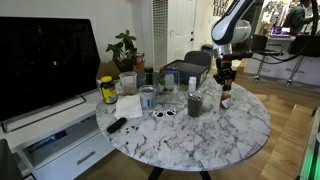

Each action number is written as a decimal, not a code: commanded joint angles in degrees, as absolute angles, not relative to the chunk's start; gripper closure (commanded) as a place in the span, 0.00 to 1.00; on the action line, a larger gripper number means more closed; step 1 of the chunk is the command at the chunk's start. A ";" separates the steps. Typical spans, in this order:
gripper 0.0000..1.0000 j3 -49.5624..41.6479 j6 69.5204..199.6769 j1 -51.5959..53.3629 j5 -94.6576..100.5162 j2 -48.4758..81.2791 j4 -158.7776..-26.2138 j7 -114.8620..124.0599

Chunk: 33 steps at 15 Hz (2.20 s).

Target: Put the green bottle and the transparent bottle with the red lid in the transparent box

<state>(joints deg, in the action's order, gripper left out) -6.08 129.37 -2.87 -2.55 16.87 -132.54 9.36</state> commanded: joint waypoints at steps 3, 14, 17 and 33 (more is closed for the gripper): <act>0.93 -6.01 129.35 -3.11 -1.53 12.06 -134.22 8.57; 0.93 -3.39 117.50 -3.19 -9.19 9.73 -117.50 3.74; 0.93 -1.66 112.37 -1.77 -9.82 12.21 -109.42 6.11; 0.93 1.39 110.51 6.99 -5.23 35.27 -81.56 16.14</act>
